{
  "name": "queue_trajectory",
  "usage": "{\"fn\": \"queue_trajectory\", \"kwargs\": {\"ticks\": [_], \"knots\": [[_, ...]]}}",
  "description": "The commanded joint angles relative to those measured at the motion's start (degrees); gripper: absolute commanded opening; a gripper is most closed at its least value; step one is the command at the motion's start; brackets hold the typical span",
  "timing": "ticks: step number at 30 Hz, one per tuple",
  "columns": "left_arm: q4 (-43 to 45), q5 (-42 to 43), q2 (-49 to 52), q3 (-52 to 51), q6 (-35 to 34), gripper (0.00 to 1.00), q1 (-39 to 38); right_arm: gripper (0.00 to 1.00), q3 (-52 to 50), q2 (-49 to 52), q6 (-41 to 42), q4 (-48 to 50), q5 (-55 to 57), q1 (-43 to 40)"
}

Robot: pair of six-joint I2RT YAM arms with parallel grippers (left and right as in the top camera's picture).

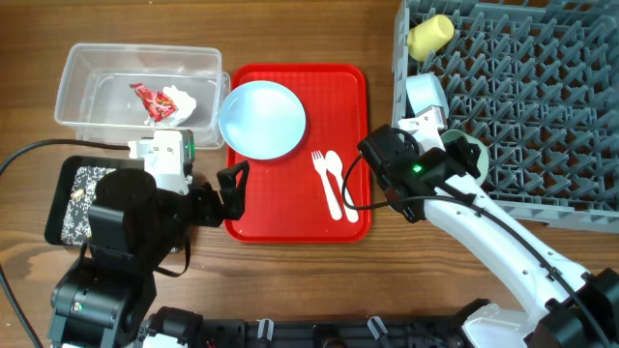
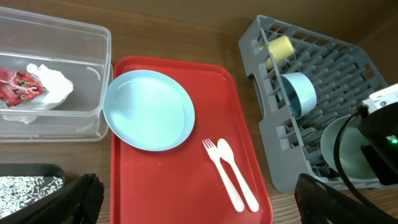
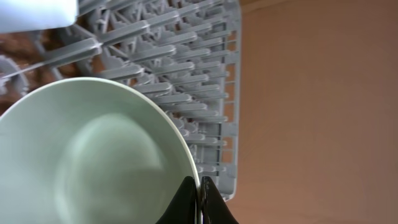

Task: Sort waste into correct bins and load items into the dishwasher rack
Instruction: 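Release the green bowl in the rack's near row and withdraw right gripper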

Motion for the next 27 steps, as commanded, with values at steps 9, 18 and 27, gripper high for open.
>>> {"fn": "queue_trajectory", "kwargs": {"ticks": [9, 18, 27], "knots": [[0.3, 0.5, -0.2, -0.2, -0.7, 1.0, 0.3, 0.04, 2.2, 2.3, -13.0, 10.5, 9.9, -2.5], [0.3, 0.5, -0.2, -0.2, -0.7, 1.0, 0.3, 0.04, 2.2, 5.6, -17.7, 13.2, 11.7, -2.4], [0.4, 0.5, -0.2, -0.2, -0.7, 1.0, 0.3, 0.04, 2.2, 5.6, -23.5, 15.5, 14.3, 0.7]]}}
